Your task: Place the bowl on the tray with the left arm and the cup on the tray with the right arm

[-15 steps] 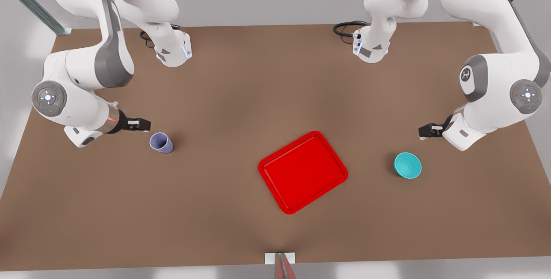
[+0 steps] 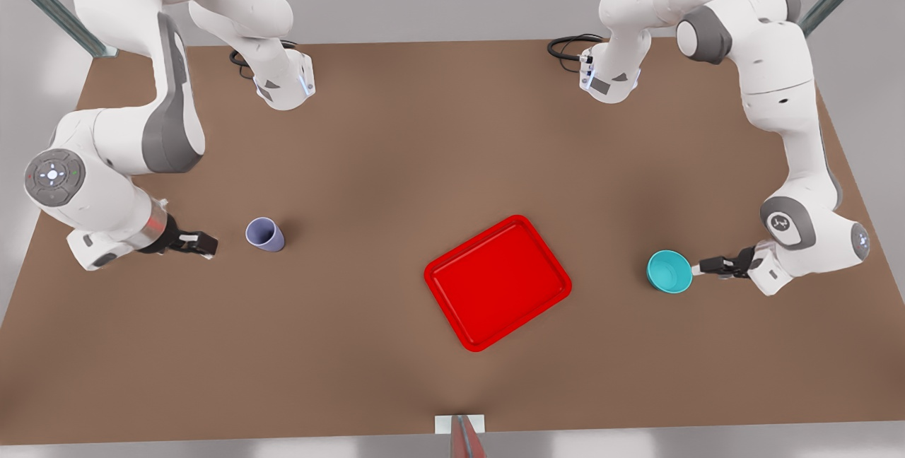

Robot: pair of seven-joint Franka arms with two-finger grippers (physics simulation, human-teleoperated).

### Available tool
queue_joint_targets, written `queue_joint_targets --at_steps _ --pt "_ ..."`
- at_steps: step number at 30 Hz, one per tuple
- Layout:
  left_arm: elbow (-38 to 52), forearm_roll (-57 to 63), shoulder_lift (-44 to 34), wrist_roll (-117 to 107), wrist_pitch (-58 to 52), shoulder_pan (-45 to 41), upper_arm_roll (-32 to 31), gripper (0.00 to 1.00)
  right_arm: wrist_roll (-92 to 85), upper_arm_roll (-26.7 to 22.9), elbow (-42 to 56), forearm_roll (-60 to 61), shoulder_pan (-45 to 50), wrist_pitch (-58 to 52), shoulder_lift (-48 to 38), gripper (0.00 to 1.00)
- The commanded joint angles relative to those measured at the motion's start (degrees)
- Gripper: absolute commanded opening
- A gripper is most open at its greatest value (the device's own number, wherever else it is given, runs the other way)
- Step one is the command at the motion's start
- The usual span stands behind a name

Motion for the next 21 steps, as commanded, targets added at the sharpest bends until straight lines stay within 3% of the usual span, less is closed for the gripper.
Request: queue_joint_targets --at_steps 1,14,16,21 --pt "0.0 -4.9 0.5 0.0 0.2 0.0 0.0 1.00 -0.1 0.1 0.4 0.2 -0.9 0.0 0.0 1.00" --pt "0.0 -5.4 6.3 0.1 1.5 -1.2 -0.5 1.00 -0.1 0.2 1.1 4.1 -0.7 -0.1 0.0 1.00" --pt "0.0 -3.7 6.4 0.1 2.0 -1.2 -0.4 0.41 -0.1 0.2 1.1 4.1 -0.6 -0.1 0.1 1.00" --pt "0.0 -3.5 7.4 -0.1 4.4 -1.1 -0.4 0.40 -0.1 0.2 1.1 3.8 -0.5 0.0 0.1 1.00"
